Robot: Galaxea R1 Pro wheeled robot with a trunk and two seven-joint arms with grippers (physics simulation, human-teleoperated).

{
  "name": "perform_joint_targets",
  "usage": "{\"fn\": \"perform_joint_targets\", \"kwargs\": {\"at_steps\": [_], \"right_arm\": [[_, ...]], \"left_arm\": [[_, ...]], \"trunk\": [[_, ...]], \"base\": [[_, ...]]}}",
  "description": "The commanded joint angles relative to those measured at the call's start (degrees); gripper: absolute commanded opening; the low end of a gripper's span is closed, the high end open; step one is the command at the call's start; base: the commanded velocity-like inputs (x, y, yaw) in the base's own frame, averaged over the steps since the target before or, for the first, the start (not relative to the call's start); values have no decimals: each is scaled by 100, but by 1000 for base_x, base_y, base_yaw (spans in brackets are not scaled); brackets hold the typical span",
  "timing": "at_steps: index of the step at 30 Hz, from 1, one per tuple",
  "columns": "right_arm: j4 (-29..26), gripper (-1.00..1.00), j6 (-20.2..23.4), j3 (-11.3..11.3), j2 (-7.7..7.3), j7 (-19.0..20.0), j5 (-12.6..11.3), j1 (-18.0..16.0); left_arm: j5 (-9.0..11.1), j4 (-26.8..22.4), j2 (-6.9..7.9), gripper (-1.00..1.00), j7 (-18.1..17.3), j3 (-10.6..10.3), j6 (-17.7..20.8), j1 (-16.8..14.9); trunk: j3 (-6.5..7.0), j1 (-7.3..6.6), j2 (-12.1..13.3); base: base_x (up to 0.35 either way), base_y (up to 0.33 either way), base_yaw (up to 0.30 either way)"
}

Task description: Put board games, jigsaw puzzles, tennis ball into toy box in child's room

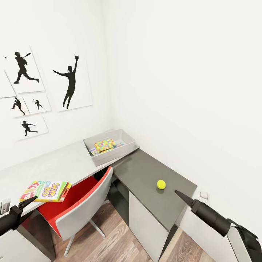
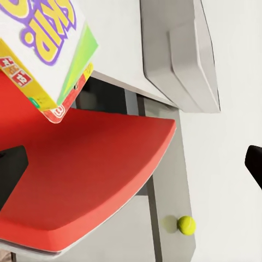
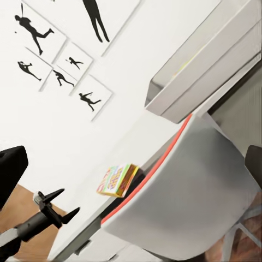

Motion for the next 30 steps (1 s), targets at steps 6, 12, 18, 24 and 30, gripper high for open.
{"fn": "perform_joint_targets", "kwargs": {"at_steps": [6, 12, 18, 24, 30], "right_arm": [[-338, 100, 298, -4, 30, 231, -34, 10], [-571, 100, 537, -1, 47, 295, -39, 29], [-772, 100, 779, 15, 60, 492, -57, 37], [-815, 100, 842, 18, 63, 585, -62, 39], [-819, 100, 852, 19, 64, 602, -66, 39]], "left_arm": [[1, 2, -1, 100, -13, 12, 26, -5], [1, 2, -2, 100, -13, 12, 26, -6], [1, 2, -1, 100, -13, 12, 26, -3], [1, 2, 0, 100, -13, 12, 26, -6], [1, 2, 0, 100, -14, 12, 26, -6]], "trunk": [[-11, 3, -11], [-11, 3, -11], [-65, 69, -131], [-173, 201, -372], [-281, 332, -612]], "base": [[0, 0, 0], [0, 0, 0], [0, 0, 0], [0, 0, 0], [0, 0, 0]]}}
